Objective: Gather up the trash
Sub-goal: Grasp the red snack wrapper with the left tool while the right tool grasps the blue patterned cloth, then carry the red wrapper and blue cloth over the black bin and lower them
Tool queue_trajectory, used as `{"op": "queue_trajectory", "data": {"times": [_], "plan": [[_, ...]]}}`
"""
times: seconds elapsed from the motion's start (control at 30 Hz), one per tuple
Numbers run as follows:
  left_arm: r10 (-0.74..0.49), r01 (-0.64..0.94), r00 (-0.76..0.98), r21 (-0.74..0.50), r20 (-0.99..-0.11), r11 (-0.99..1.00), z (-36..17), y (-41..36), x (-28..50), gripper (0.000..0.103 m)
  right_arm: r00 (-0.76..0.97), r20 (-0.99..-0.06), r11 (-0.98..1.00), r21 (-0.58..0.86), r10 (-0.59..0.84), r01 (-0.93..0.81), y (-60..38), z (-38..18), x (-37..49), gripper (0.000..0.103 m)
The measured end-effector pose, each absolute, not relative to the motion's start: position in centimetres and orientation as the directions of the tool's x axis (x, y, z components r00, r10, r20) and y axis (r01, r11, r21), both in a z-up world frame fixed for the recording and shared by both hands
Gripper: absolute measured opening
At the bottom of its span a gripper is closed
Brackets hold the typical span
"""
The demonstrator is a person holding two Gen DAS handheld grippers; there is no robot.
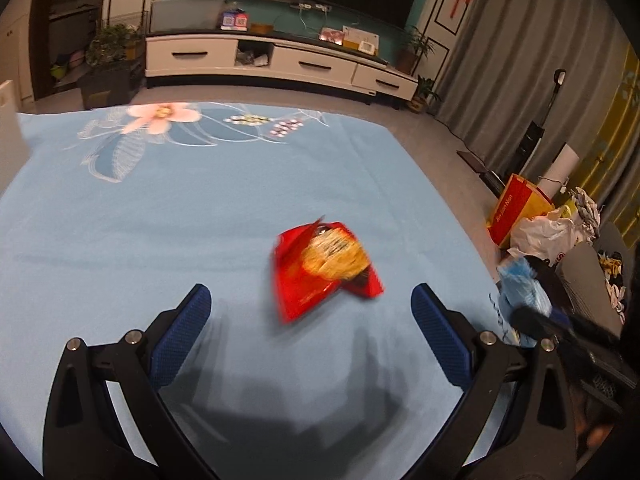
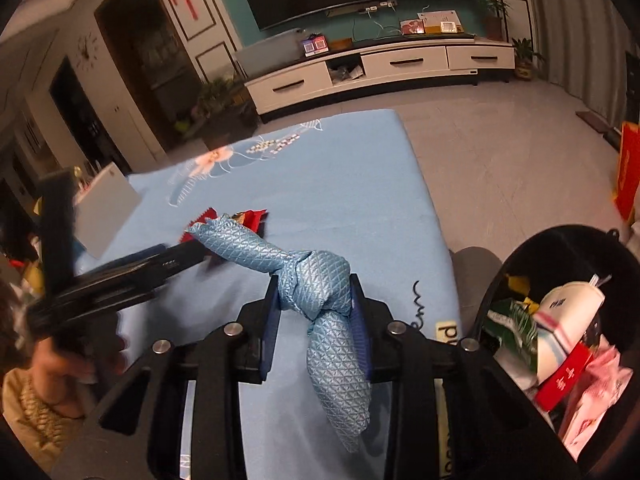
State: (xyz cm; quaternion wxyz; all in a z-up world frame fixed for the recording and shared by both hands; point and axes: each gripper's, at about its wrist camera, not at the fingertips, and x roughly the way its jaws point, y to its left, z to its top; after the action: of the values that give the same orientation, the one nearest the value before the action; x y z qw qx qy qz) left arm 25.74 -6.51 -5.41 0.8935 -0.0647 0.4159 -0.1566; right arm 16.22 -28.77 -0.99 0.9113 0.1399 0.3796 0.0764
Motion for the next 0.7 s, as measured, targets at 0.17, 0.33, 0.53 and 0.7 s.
{"op": "queue_trajectory", "data": {"times": [0.17, 0.33, 0.53, 0.7], "plan": [[-0.339, 0.212, 0.588, -0.264, -0.735, 0.941, -6.4, -7.5, 28.0, 0.099, 0.706, -0.655, 0.941, 0.335, 0.27, -0.048, -28.5, -0.7, 15.8, 0.033], [-0.282, 0.188, 0.588, -0.211, -0.758, 0.959, -7.1, -8.5, 28.9, 0.06, 0.707, -0.65, 0.938, 0.342, 0.278, -0.055, -28.6, -0.7, 15.3, 0.033], [-0.298, 0.24, 0.582, -0.19, -0.757, 0.952, -7.0, -9.2, 28.4, 0.038, 0.717, -0.648, 0.938, 0.347, 0.259, -0.025, -28.9, -0.5, 15.0, 0.033], [-0.321, 0.269, 0.58, -0.196, -0.748, 0.943, -6.7, -9.6, 27.2, 0.038, 0.723, -0.647, 0.937, 0.349, 0.24, 0.001, -29.3, -0.1, 14.1, 0.033]]}}
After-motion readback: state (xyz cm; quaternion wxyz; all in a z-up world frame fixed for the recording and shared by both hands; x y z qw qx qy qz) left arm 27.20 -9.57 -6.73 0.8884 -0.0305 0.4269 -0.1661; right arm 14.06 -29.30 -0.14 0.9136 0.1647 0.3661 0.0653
